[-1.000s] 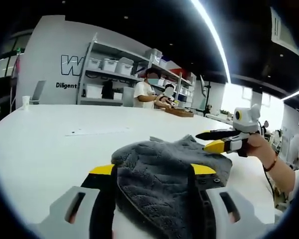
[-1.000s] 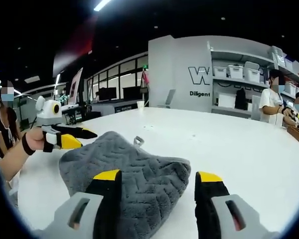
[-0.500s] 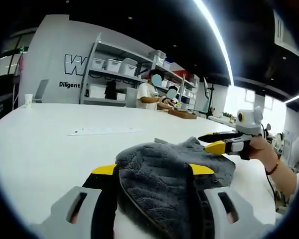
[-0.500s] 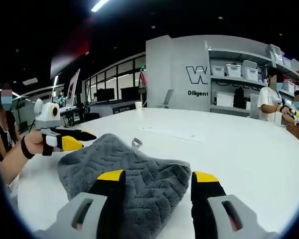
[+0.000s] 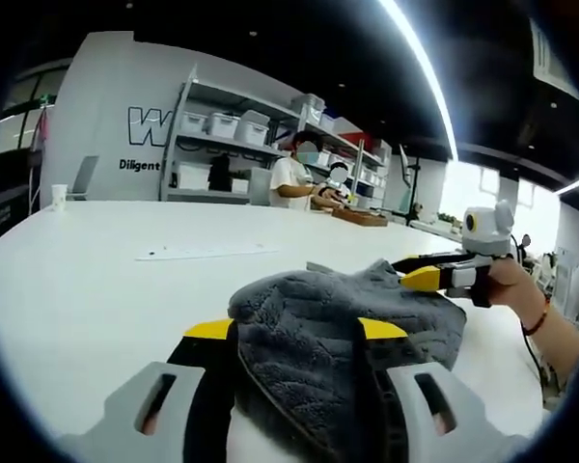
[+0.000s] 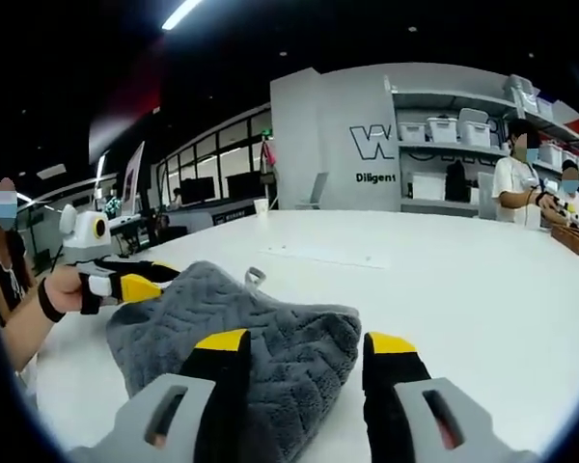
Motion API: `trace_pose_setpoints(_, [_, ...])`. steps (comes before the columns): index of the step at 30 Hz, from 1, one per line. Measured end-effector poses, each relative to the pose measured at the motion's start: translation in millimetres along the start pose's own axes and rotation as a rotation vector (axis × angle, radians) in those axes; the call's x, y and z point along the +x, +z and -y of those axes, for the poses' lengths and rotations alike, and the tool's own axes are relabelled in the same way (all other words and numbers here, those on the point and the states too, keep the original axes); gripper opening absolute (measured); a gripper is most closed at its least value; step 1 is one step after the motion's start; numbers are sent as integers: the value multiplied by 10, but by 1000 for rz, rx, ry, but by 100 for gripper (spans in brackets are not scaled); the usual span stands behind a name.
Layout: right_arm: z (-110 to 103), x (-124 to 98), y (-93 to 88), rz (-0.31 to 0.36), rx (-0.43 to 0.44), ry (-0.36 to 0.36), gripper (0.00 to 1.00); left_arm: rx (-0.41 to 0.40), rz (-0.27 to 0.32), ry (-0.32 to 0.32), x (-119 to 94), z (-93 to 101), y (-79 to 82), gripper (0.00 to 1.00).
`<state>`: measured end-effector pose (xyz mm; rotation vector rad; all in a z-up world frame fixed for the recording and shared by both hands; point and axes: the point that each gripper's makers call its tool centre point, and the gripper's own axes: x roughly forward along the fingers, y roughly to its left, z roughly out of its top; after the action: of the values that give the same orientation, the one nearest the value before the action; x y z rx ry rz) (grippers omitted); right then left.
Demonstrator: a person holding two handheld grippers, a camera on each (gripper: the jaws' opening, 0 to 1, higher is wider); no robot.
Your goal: Open the folded towel by lifting each exposed corner and separating the folded layers until the towel lies flat within the target outline without major curled edges
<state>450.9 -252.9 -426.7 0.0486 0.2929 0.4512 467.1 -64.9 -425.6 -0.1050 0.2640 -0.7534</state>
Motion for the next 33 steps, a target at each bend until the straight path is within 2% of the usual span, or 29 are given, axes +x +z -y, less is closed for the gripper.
trace_pose_setpoints(5, [29, 17, -18, -3, 15, 1, 42, -6, 11, 7, -22, 53, -14, 45])
trace_pose_setpoints(18, [77, 82, -40, -17, 1, -15, 40, -9, -3, 29, -15, 37, -107, 46])
trace_pose_setpoints(33, [3, 109, -116, -42, 12, -9, 35, -9, -3, 30, 15, 106, -166, 41])
